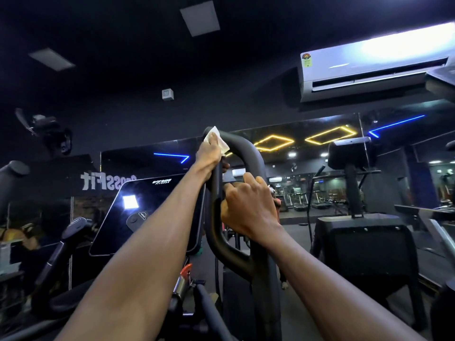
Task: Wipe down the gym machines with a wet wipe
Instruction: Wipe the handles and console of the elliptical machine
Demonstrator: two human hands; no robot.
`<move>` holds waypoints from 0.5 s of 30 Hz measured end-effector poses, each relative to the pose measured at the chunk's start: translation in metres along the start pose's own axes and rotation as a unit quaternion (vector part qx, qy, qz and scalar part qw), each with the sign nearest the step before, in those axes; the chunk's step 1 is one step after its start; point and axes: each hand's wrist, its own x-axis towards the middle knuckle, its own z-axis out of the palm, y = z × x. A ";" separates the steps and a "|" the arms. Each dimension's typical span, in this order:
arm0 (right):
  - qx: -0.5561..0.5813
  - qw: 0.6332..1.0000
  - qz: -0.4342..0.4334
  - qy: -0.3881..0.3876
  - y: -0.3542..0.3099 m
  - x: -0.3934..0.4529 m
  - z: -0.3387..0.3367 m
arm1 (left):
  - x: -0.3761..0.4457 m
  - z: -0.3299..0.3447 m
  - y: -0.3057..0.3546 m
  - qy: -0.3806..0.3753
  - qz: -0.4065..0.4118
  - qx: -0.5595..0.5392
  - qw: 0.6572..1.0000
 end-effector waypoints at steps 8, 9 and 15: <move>-0.009 1.000 0.014 0.000 -0.002 -0.001 -0.001 | -0.052 -0.011 -0.057 0.046 0.041 0.104 0.993; -0.012 1.000 0.019 0.001 -0.002 -0.001 -0.001 | -0.056 -0.012 -0.058 0.036 0.036 0.089 0.995; 0.010 0.999 0.042 0.007 -0.004 -0.001 -0.002 | -0.052 -0.017 -0.011 -0.045 -0.011 -0.099 0.994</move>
